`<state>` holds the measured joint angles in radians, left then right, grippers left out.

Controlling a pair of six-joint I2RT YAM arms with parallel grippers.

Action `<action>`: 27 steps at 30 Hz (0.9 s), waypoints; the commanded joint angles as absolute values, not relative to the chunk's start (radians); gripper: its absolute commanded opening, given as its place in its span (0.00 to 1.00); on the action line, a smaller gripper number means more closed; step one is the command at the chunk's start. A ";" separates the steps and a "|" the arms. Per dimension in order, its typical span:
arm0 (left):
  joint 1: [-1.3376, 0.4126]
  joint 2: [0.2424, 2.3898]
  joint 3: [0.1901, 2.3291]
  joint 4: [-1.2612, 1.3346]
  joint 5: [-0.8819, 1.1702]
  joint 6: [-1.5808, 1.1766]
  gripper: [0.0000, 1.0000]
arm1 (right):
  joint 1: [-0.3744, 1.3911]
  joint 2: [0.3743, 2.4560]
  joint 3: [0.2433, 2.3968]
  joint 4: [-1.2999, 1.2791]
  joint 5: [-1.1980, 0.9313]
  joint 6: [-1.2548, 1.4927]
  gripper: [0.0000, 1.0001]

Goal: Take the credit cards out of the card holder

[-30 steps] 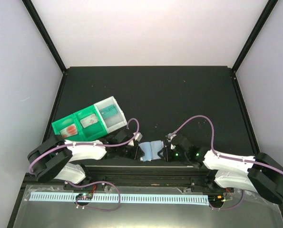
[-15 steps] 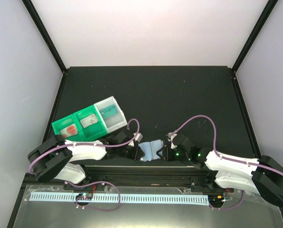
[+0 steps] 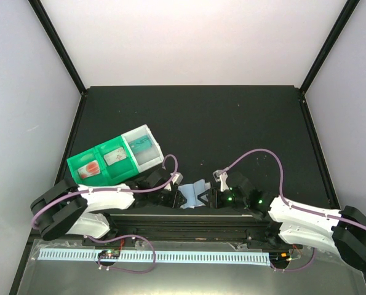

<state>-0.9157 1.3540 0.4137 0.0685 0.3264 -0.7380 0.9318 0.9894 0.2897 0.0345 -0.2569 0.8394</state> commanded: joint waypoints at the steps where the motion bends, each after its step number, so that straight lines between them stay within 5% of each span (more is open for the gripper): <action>1: -0.923 1.251 0.403 -0.002 0.276 -0.750 0.27 | 0.937 0.972 0.265 0.101 -0.299 0.852 0.56; 13: -0.925 1.310 0.367 0.059 0.281 -0.784 0.36 | 0.938 1.044 0.274 0.176 -0.365 0.861 0.62; 27: -0.954 1.340 0.344 0.204 0.341 -0.859 0.29 | 0.939 1.011 0.285 0.149 -0.337 0.882 0.62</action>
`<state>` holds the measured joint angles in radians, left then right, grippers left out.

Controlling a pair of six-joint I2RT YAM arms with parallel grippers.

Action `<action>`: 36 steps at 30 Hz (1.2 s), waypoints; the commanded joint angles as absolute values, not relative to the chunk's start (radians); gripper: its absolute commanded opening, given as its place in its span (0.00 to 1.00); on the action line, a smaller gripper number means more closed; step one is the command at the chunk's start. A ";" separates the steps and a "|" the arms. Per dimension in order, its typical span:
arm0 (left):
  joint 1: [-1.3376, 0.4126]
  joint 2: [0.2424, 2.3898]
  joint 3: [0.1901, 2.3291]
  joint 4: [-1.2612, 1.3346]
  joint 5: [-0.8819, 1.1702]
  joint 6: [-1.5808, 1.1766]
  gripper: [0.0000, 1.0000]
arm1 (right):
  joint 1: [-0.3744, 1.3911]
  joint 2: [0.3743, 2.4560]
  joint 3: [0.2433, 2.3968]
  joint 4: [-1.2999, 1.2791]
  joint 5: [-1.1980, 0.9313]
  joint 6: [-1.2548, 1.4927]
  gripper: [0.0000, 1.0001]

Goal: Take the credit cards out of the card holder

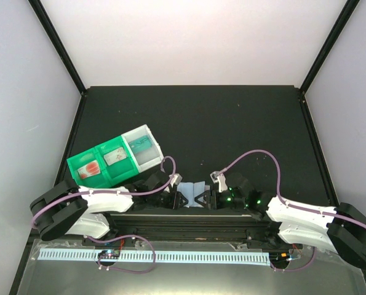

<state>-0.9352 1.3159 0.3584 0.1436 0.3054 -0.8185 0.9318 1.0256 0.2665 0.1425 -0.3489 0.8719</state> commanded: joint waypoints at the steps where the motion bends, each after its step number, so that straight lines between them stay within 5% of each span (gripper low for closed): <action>1: -0.957 1.347 0.341 0.218 0.343 -0.868 0.28 | 0.938 1.008 0.288 0.143 -0.331 0.885 0.62; 11: -1.002 1.335 0.325 0.242 0.321 -0.917 0.27 | 0.938 0.958 0.286 0.077 -0.257 0.902 0.62; 22: -0.993 1.074 0.362 -0.131 0.010 -0.850 0.58 | 0.937 0.970 0.294 0.065 -0.228 0.921 0.63; 36: -0.988 1.252 0.395 -0.022 0.104 -0.779 0.55 | 0.937 1.065 0.308 0.027 -0.165 0.931 0.62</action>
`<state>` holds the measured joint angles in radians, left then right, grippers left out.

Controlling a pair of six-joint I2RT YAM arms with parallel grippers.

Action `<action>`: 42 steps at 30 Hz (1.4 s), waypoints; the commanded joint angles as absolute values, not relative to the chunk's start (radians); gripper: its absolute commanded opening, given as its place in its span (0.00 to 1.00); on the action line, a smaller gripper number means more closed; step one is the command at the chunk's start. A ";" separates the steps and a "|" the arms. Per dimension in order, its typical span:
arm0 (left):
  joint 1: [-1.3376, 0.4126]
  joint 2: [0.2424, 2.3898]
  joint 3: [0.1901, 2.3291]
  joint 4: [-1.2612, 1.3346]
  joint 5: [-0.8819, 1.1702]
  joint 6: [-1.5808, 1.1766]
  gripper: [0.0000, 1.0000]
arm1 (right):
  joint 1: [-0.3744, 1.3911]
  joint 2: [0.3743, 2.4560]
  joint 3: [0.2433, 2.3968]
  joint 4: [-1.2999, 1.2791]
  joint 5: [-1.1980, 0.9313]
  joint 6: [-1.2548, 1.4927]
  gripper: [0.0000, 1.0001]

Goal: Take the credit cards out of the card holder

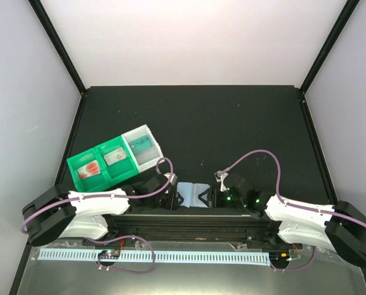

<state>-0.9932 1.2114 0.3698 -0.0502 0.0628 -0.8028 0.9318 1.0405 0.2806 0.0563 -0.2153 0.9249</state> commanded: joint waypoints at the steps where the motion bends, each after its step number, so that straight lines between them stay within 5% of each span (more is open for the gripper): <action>1: -0.988 1.258 0.396 -0.017 0.114 -0.780 0.53 | 0.937 1.072 0.312 0.018 -0.159 0.929 0.62; 13: -0.993 1.208 0.301 0.151 0.214 -0.881 0.40 | 0.937 1.083 0.307 -0.033 -0.063 0.921 0.59; 42: -1.019 1.289 0.302 0.234 0.240 -0.911 0.37 | 0.937 1.032 0.276 0.078 -0.146 0.926 0.59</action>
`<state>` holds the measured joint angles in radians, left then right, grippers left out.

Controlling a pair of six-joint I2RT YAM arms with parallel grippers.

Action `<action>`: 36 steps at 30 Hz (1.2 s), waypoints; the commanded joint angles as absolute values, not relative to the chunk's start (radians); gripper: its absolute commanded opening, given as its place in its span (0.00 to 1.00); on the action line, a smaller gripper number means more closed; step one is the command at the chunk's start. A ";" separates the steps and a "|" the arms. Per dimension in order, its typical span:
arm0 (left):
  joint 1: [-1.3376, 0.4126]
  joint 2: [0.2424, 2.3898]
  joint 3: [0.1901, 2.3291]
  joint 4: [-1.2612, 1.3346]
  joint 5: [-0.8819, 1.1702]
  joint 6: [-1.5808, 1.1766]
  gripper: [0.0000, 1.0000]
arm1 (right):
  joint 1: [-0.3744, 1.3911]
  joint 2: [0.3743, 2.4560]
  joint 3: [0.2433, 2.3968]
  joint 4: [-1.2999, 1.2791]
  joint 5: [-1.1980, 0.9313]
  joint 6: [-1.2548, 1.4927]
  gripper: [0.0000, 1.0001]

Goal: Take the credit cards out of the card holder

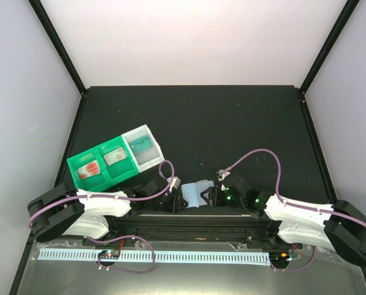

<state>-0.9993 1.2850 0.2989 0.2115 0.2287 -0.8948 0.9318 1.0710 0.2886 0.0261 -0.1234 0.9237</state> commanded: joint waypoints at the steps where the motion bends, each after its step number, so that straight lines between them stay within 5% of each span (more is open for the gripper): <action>1: -1.021 1.289 0.302 0.240 0.240 -0.914 0.37 | 0.937 1.021 0.272 0.085 -0.151 0.929 0.59; 36: -1.033 0.981 0.271 -0.020 0.055 -0.914 0.43 | 0.937 1.114 0.322 0.245 -0.383 0.908 0.59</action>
<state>-1.0290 1.0222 0.2584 0.0563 0.1184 -0.9188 0.9318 1.1099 0.2825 0.2096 -0.3286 0.9440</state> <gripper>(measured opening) 0.427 0.584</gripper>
